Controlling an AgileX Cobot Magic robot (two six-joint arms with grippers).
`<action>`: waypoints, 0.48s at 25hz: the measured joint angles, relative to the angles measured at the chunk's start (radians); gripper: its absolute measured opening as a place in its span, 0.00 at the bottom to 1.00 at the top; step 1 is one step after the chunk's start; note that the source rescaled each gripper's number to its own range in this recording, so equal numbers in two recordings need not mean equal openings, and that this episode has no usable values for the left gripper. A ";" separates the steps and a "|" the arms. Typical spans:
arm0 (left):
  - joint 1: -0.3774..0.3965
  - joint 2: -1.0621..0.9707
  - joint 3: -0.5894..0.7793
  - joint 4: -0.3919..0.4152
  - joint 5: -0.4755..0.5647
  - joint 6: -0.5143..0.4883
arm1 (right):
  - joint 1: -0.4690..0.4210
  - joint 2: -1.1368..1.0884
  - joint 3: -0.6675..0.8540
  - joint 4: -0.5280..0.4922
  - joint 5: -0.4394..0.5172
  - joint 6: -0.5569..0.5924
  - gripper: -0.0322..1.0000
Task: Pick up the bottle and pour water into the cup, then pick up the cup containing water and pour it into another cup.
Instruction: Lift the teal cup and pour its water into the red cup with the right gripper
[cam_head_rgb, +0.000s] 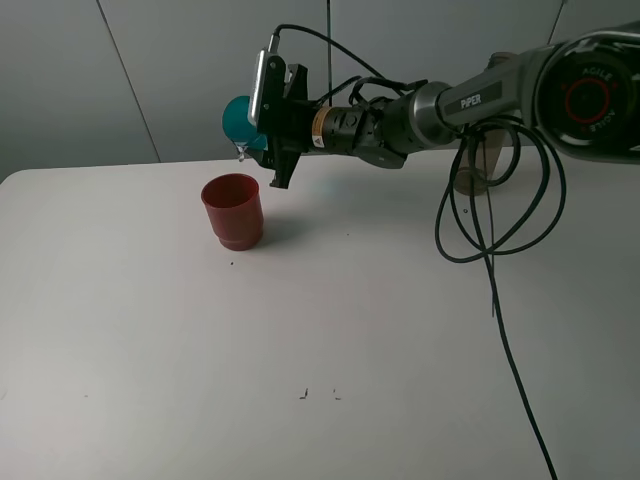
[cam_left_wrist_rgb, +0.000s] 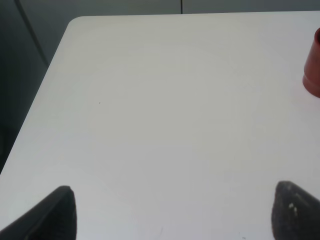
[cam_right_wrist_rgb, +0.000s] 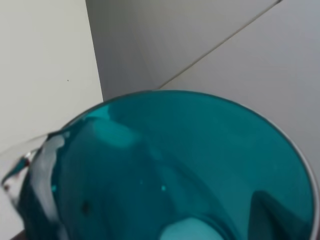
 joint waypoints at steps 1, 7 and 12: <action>0.000 0.000 0.000 0.000 0.000 0.000 | 0.000 0.000 0.000 0.000 0.000 -0.027 0.11; 0.000 0.000 0.000 0.000 0.000 0.000 | 0.001 0.000 0.000 0.000 0.000 -0.146 0.11; 0.000 0.000 0.000 0.000 0.000 0.000 | 0.001 0.000 0.000 0.002 0.000 -0.195 0.11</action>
